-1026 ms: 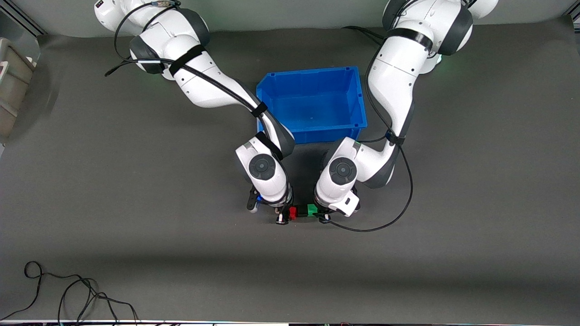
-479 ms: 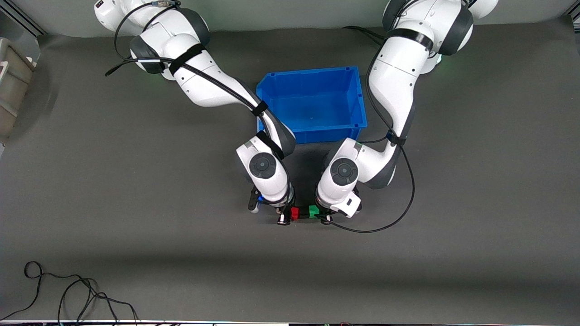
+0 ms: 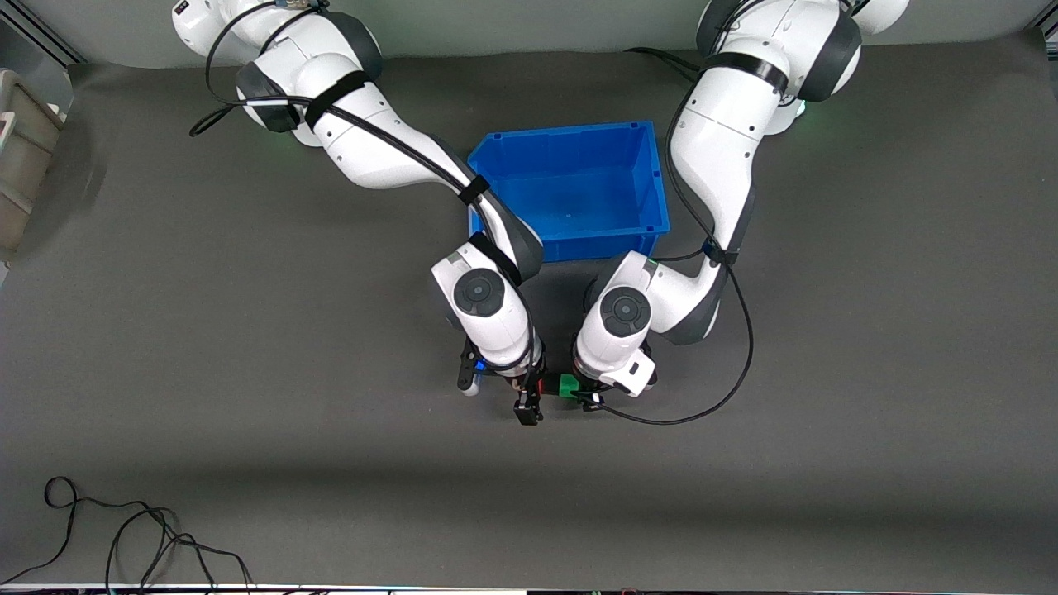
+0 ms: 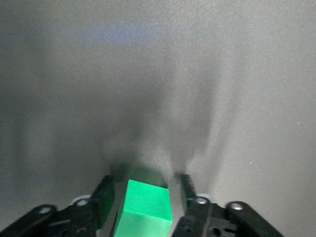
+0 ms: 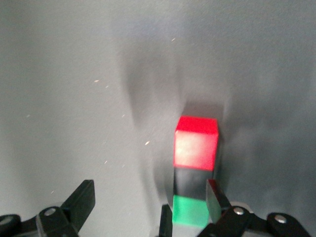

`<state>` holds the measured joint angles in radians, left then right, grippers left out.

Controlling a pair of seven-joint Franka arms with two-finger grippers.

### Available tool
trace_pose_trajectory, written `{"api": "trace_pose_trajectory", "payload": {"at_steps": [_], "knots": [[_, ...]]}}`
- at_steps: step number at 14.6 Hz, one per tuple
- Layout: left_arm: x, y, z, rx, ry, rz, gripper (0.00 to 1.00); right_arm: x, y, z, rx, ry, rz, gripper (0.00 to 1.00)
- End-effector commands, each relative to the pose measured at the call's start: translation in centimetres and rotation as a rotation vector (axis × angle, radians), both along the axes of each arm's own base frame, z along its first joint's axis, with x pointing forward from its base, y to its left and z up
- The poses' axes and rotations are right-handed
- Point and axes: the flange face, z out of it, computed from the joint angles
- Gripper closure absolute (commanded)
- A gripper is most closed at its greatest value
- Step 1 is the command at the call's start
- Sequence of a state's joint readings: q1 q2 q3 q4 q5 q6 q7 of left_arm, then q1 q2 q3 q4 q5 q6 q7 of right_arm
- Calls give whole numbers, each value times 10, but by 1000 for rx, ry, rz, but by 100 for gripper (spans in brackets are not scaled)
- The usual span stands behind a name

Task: Attach green and red cubes to black cube
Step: 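Open both grippers and lift them away from the joined cubes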

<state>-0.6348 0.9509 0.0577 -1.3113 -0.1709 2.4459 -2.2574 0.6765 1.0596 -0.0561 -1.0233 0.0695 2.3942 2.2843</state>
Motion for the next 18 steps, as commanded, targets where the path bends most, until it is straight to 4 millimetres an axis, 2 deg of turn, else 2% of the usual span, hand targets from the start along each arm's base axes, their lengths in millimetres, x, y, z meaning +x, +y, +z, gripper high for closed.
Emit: {"api": "trace_pose_trajectory", "payload": {"at_steps": [1,3,4,5,6,8,12,14,16,18], "knots": [[4,-6,4,8,-24,-9,0,4,-2,48,20,-39,17,0],[4,-4,4,34,-28,-30,0,10,-12,76,17,-32,15,0],[5,-4,11,52,-40,-60,0,13,-21,89,1,-16,41,0],[10,6,21,85,-43,-99,0,14,-29,106,-17,-2,78,0],[21,28,32,120,-12,-128,0,15,-37,125,-25,8,111,0],[25,51,61,157,52,-273,0,19,-63,170,-11,42,167,0],[34,110,133,176,139,-482,0,23,-142,259,-16,90,359,0],[43,158,169,174,119,-538,0,17,-185,294,-51,121,527,0],[32,201,191,172,125,-758,0,9,-232,323,-77,149,704,0],[9,244,211,182,57,-909,0,0,-275,347,-88,170,858,0]]}}
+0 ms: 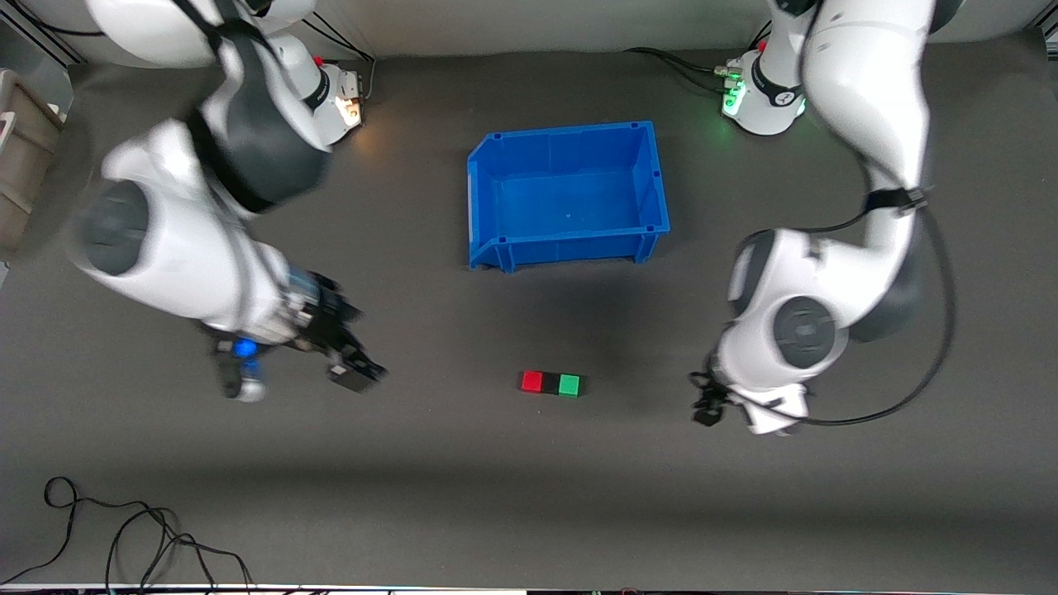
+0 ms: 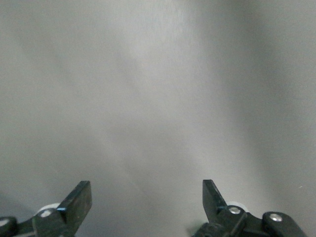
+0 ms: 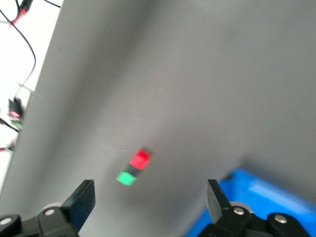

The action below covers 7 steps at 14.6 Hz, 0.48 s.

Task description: Attach green and red cubes to black cube

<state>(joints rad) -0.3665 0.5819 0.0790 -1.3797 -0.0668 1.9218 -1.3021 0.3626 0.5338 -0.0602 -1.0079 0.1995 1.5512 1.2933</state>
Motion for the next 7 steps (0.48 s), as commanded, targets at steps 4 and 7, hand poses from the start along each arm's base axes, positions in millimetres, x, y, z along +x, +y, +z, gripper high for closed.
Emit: {"api": "trace_pose_trajectory", "payload": {"at_steps": [4,7], "knots": [[-79,129,54,-38,-18,-482,0,-27,-117,51,23,49,421,0],[-97,168,94,-46,3,-729,0,-41,-166,70,-3,47,662,0]]}}
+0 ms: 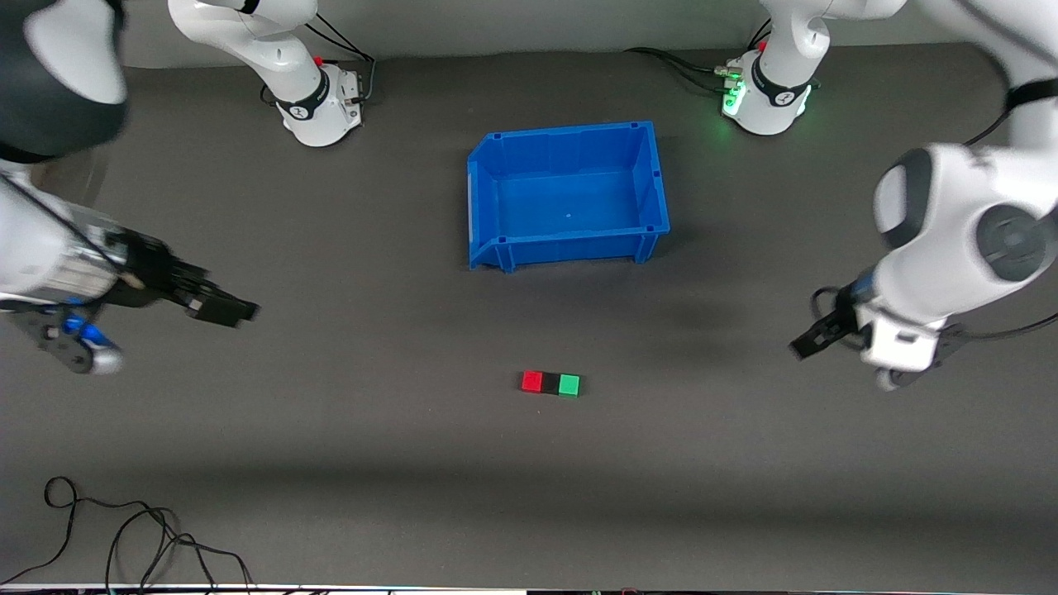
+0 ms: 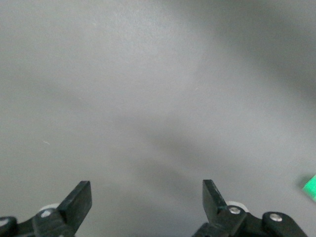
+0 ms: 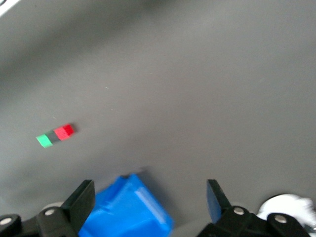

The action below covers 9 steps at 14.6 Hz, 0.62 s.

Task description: Attach green and red cubes to black cube

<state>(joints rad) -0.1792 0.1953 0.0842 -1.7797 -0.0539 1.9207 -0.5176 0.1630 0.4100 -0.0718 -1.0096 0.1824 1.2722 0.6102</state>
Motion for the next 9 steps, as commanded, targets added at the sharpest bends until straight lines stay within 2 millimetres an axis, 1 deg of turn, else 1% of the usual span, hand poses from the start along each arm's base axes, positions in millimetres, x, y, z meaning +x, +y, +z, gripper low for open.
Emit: {"api": "trace_pose_trajectory", "payload": {"at_steps": [1,3,5,6,7,8,9], "knots": [[-31,27,37,1,7,-159,0,-18,-25,10,-55,-1,251,0],[-39,33,55,-7,11,-254,0,-21,-34,6,-69,0,376,0],[-41,35,79,-15,-19,-410,0,-25,-39,4,-72,-7,383,0],[-38,34,92,-15,-29,-442,0,-29,-45,2,-72,-16,372,0],[-36,36,106,-16,-34,-445,0,-34,-46,-2,-71,-37,372,0],[-36,48,119,-14,-36,-428,0,-43,-48,-5,-70,-67,373,0],[-35,52,127,-11,-46,-419,0,-52,-51,-9,-62,-102,407,0]]}}
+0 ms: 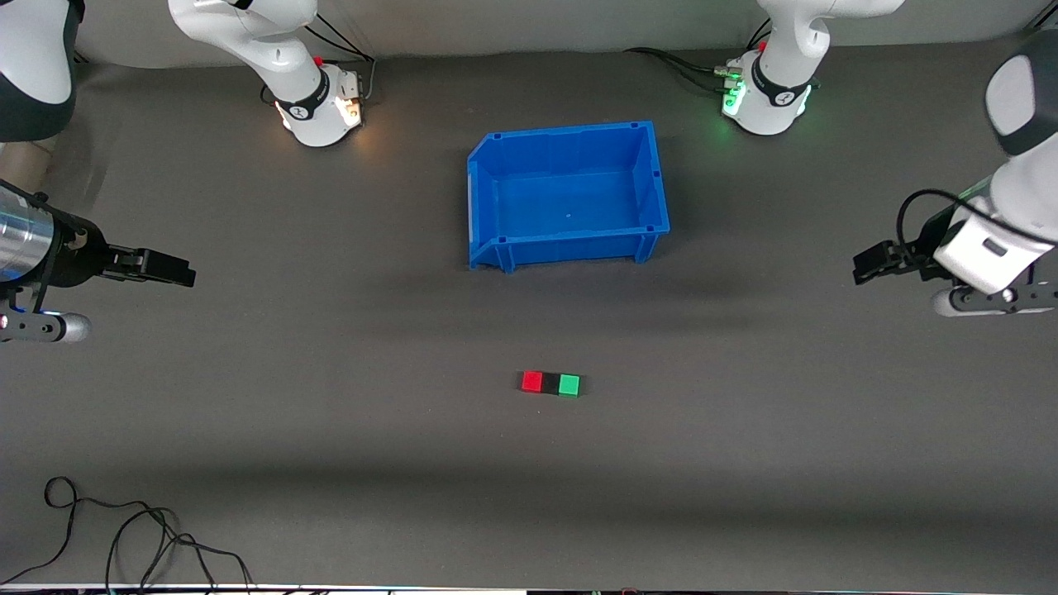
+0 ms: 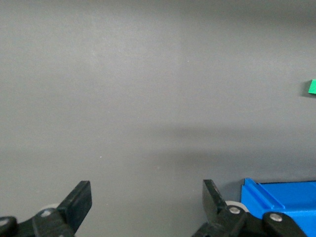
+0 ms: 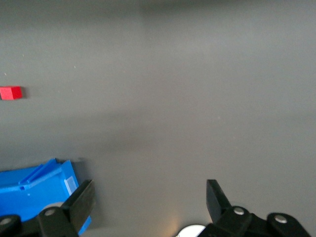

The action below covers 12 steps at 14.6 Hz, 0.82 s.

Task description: Attach green and red cubes to black cube

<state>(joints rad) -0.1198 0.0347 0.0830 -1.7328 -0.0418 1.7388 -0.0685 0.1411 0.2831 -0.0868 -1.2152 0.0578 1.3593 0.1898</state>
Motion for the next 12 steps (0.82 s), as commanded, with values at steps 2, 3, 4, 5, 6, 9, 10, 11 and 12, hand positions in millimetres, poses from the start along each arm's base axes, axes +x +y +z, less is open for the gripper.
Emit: {"api": "trace_pose_trajectory", "payload": {"at_steps": [2,3,4,5,6,9,10,11,12], "knots": [[5,15,39,23,-36,-11,0,-46,-16,-9,12,-104,109,0],[4,18,39,60,-32,-16,0,-51,-24,-11,13,-123,99,0],[2,22,37,100,-11,-18,0,-58,-33,-12,15,-144,85,0],[2,25,36,124,-3,-21,0,-62,-40,-16,15,-161,70,0],[2,30,37,121,-7,-13,0,-63,-41,-14,14,-167,63,0],[3,37,38,71,-16,6,0,-68,-42,1,1,-193,58,0],[3,36,38,60,-14,7,0,-69,-41,4,3,-196,60,0],[2,36,37,62,-7,6,0,-71,-41,3,4,-183,58,0],[2,36,36,61,-3,1,0,-72,-42,4,17,-171,56,0]]}}
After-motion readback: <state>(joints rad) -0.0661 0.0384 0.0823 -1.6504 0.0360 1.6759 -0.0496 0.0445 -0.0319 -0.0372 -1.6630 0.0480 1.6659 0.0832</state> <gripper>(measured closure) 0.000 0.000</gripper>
